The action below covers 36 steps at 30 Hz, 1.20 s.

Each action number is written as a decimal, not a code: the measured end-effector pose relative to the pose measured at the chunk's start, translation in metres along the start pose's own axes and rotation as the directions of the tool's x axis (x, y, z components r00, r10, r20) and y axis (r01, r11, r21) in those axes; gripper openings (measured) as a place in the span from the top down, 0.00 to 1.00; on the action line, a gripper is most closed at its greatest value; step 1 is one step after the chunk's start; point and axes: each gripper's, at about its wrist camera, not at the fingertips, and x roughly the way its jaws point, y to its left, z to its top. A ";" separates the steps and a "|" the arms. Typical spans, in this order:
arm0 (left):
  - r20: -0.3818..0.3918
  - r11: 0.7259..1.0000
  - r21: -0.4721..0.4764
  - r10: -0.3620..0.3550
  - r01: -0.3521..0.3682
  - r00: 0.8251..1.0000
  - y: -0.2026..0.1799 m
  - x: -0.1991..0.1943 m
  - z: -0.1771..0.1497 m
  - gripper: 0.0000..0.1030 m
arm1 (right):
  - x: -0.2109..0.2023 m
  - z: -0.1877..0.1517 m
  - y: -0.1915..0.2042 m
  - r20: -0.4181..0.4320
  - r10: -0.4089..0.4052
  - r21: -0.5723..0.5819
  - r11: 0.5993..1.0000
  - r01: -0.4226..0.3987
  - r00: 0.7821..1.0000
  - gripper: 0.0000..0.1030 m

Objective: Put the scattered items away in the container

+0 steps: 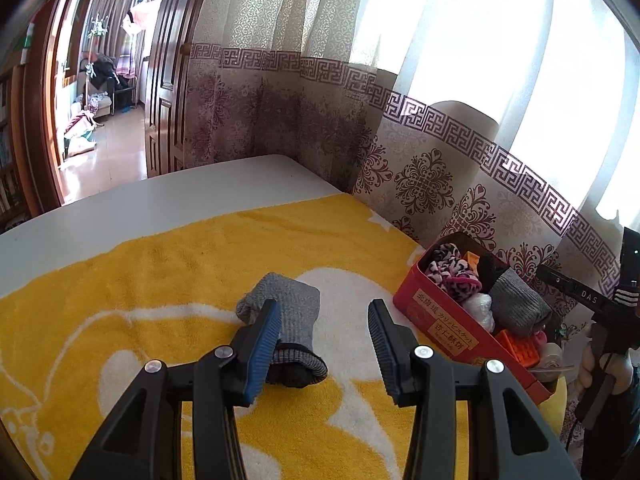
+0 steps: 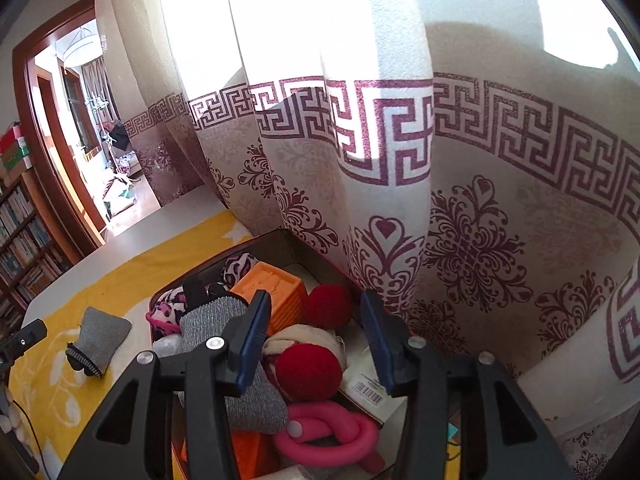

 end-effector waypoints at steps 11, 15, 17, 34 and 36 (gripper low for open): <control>-0.093 0.990 -0.049 0.130 -0.135 0.987 0.013 0.048 -0.004 0.28 | -0.035 -0.017 0.007 0.052 0.083 -0.021 0.996 -0.082 0.995 0.47; -0.136 0.982 -0.018 0.184 -0.188 0.973 0.013 0.074 -0.007 0.28 | -0.042 -0.022 0.009 0.059 0.121 -0.029 0.992 -0.119 0.991 0.46; -0.155 0.981 -0.019 0.189 -0.194 0.970 0.013 0.085 -0.010 0.28 | -0.043 -0.024 0.009 0.057 0.132 -0.033 0.991 -0.130 0.990 0.46; 0.003 0.997 0.016 0.079 -0.079 0.997 -0.041 0.047 0.014 0.76 | -0.067 -0.030 -0.018 0.125 0.120 0.009 0.993 -0.122 0.985 0.46; -0.007 0.995 0.032 0.092 -0.092 0.996 -0.047 0.047 0.017 0.76 | -0.069 -0.031 -0.018 0.127 0.127 0.009 0.992 -0.129 0.984 0.46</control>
